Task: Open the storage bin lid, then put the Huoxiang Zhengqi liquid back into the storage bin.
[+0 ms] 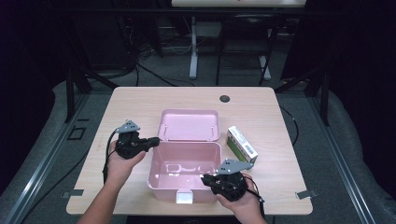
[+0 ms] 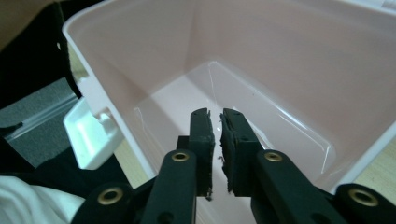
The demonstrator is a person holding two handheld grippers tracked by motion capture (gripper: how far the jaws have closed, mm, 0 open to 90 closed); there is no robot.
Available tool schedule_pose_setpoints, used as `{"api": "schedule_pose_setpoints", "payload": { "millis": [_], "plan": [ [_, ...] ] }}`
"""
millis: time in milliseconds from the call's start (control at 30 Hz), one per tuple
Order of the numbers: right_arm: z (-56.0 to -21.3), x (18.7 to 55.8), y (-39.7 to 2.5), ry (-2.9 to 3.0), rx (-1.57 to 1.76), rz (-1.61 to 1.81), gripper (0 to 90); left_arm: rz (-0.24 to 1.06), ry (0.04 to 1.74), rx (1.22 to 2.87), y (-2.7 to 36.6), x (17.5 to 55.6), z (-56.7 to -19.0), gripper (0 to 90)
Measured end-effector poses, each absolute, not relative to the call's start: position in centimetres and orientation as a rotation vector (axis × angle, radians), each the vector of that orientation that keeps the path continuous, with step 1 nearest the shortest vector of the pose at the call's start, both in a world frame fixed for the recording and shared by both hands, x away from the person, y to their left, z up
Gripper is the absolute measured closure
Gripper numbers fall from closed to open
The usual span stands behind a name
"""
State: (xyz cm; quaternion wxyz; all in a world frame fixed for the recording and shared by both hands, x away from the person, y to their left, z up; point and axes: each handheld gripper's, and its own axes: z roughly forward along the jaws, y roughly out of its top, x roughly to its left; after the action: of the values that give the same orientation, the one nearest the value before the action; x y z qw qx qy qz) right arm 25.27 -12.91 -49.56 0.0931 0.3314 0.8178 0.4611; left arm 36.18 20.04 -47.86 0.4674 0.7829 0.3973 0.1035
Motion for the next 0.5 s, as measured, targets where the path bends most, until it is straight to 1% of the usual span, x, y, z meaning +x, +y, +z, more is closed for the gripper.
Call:
{"api": "schedule_pose_setpoints", "payload": {
  "millis": [167, 233, 500],
  "plan": [
    [-48.3, 24.7, -13.1, 2.386, 0.948, 1.399, 75.6, 0.265, 0.968, 1.912, 20.2, 36.0, -47.5, 84.6],
    [-48.0, 24.7, -13.3, 2.372, 0.947, 1.403, 74.4, 0.24, 0.961, 1.896, 20.2, 35.8, -47.3, 84.5],
    [-47.0, 25.0, -14.0, 2.358, 0.981, 1.419, 68.5, 0.247, 0.939, 1.917, 20.2, 35.6, -46.7, 81.0]
  ]
}}
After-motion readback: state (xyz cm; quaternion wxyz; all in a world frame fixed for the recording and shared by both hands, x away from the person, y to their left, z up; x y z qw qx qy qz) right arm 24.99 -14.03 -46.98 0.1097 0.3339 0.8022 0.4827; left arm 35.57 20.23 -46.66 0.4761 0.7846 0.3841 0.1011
